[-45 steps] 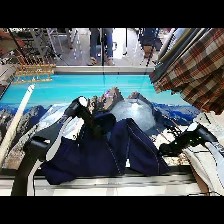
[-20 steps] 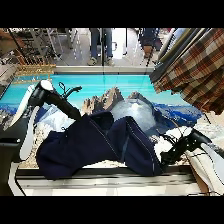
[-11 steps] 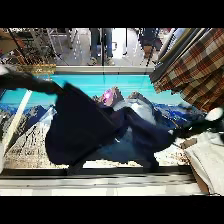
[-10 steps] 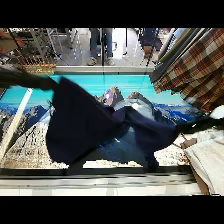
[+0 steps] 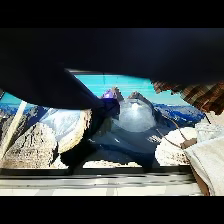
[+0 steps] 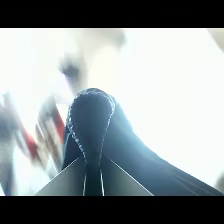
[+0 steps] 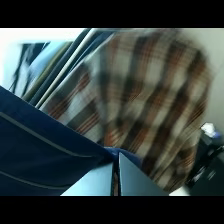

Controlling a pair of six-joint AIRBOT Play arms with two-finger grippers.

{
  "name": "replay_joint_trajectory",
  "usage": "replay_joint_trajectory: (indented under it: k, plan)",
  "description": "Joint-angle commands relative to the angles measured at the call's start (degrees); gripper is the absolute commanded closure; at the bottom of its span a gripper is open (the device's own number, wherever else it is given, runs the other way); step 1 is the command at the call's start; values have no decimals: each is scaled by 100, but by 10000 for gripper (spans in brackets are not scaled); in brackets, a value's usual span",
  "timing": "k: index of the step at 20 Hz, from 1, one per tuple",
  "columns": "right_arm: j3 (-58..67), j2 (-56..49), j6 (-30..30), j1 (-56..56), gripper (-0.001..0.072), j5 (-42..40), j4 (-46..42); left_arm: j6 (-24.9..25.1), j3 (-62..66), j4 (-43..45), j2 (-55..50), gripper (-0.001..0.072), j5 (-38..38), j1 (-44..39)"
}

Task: Fold the clothes and pants, and hang the long-sleeved shirts on hangers.

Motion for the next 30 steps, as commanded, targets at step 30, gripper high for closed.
replay_joint_trajectory:
  k: [30]
  plan:
    - [-3558,-3521,428,1060,707,-2616,2465,772,-4068,1779,-1947,696,3077,-1405]
